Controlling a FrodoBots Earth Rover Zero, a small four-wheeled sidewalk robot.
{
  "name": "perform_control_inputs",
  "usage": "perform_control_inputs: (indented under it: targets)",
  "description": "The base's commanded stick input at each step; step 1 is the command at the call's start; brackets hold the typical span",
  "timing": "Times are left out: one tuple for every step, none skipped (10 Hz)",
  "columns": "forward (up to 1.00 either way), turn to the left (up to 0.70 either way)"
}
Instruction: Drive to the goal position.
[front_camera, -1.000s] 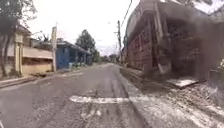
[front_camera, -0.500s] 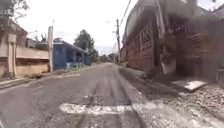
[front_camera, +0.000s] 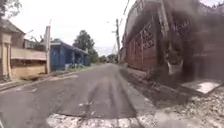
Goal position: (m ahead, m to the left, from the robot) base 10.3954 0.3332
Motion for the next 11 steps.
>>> perform_control_inputs:
  targets:
    - [0.70, 0.00]
    - [0.70, 0.00]
    - [0.70, 0.00]
    - [0.70, 0.00]
    - [0.70, 0.00]
    - [0.70, 0.00]
    - [0.70, 0.00]
    - [0.70, 0.00]
    - [0.70, 0.00]
    - [0.70, 0.00]
    - [0.70, 0.00]
